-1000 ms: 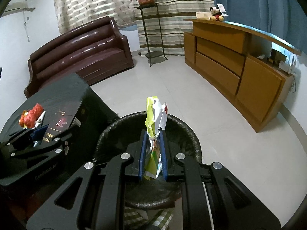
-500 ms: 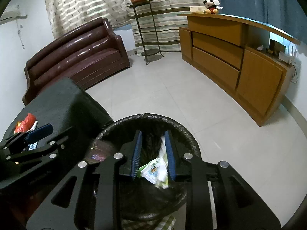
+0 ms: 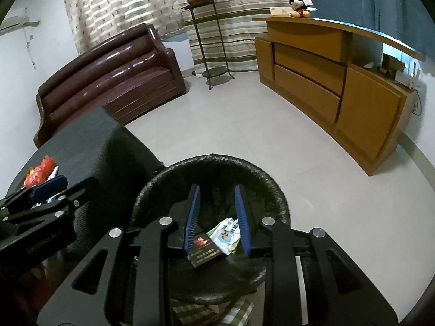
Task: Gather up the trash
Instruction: 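Return to the table and grasp the green bottle with the left tool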
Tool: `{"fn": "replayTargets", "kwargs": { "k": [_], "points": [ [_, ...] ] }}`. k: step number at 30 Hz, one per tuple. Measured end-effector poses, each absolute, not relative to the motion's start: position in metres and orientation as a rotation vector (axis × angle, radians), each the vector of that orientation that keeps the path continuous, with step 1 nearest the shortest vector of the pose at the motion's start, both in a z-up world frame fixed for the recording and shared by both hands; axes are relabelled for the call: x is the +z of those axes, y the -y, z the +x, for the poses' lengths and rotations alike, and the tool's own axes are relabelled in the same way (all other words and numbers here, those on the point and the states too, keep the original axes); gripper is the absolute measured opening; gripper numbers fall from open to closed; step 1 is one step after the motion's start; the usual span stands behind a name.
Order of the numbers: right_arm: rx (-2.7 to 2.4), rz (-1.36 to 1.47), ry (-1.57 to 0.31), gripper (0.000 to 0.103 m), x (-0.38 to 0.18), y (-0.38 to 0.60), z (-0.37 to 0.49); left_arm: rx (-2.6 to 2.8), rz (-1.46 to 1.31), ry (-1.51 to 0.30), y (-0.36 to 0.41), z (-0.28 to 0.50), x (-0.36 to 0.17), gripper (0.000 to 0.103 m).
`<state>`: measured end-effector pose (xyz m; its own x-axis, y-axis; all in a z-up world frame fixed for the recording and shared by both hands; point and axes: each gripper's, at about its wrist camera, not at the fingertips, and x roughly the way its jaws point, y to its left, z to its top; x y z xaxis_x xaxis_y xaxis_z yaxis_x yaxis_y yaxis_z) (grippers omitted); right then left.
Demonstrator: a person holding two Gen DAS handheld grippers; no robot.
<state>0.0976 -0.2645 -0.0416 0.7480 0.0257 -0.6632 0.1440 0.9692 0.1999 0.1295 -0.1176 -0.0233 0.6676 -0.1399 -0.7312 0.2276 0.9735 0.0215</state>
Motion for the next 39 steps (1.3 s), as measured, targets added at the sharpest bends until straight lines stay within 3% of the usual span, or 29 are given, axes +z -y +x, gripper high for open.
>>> {"fn": "replayTargets", "kwargs": {
  "k": [5, 8, 26, 35, 39],
  "points": [
    [-0.032, 0.230, -0.728, 0.028, -0.037, 0.243, 0.095, -0.181, 0.094, -0.814, 0.095, 0.123, -0.019, 0.068],
    [-0.005, 0.216, -0.725, 0.034, -0.034, 0.227, 0.093, -0.159, 0.085, -0.814, 0.080, 0.119, -0.016, 0.068],
    [0.174, 0.111, -0.744, 0.034, -0.025, 0.134, 0.095, 0.022, 0.012, -0.839, -0.018, 0.091, -0.021, 0.068],
    [0.190, 0.092, -0.751, 0.034, -0.026, 0.121, 0.092, 0.017, 0.006, -0.864, -0.021, 0.090, -0.031, 0.068],
    [0.190, 0.093, -0.753, 0.034, -0.026, 0.122, 0.092, -0.001, 0.023, -0.870, -0.019, 0.090, -0.034, 0.058]
  ]
}}
